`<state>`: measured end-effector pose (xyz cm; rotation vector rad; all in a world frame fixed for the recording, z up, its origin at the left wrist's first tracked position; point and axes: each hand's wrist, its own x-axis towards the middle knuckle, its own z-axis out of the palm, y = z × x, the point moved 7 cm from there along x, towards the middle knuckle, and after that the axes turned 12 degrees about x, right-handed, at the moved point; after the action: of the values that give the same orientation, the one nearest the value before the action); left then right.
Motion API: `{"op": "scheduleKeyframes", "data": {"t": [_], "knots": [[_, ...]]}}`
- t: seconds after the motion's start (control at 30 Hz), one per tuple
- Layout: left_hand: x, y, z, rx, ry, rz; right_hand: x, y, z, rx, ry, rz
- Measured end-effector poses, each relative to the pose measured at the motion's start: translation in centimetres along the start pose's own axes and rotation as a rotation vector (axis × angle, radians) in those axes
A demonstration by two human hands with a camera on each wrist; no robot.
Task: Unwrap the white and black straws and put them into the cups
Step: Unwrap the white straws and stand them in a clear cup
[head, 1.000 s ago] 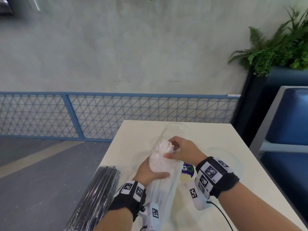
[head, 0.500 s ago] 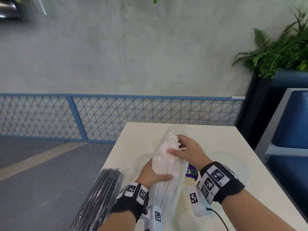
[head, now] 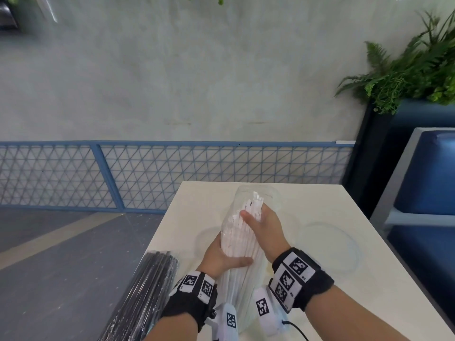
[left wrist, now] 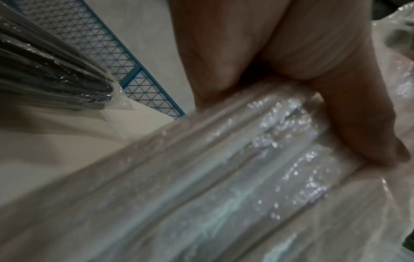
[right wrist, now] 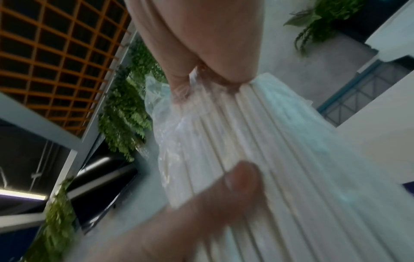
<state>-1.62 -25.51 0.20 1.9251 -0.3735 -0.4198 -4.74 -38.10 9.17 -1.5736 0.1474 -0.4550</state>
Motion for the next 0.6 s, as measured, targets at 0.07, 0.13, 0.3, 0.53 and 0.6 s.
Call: {"op": "scheduleKeyframes", "data": {"t": [0.07,0.13,0.3,0.53,0.6], "knots": [[0.0,-0.1,0.1,-0.005,-0.007,0.006,0.5,-0.6,-0.4,0.089,0.025,-0.005],[0.0,-0.1,0.0,-0.013,-0.005,0.003,0.9,-0.8,-0.6,0.167,0.003,-0.001],[0.0,0.0,0.0,-0.041,-0.002,0.008,0.6,1.2,-0.3,0.150,-0.159,0.188],[0.4,0.6,0.5,-0.028,0.001,0.035,1.3,0.2,-1.1,0.283,-0.020,0.150],[0.5,0.6,0.6,-0.023,0.000,0.036,1.6,-0.3,-1.5,0.329,0.013,0.124]]}}
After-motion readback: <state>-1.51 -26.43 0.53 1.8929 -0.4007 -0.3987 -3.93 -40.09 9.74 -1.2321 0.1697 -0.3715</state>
